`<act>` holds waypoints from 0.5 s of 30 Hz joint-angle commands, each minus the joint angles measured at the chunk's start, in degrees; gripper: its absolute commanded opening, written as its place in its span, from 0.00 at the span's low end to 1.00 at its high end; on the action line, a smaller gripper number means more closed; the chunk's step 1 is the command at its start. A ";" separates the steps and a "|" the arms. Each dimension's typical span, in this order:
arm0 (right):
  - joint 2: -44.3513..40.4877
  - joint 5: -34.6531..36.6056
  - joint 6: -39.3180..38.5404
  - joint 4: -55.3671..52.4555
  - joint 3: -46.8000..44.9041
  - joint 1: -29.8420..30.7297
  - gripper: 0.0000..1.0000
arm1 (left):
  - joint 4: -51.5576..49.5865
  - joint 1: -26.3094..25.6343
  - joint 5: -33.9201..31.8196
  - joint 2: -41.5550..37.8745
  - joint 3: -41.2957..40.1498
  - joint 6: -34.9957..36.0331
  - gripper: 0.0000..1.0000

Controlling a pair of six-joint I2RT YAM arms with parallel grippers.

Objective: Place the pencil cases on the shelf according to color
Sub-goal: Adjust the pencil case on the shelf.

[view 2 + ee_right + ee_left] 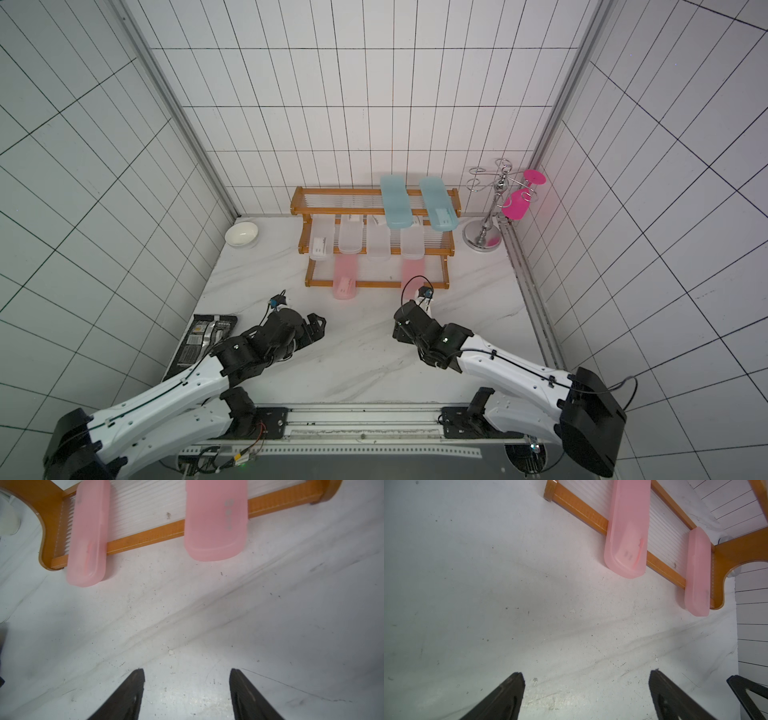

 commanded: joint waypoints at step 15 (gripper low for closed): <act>8.81 -18.32 -11.68 10.86 -1.94 -20.70 0.49 | 18.21 -1.17 2.11 14.97 0.87 -2.42 0.98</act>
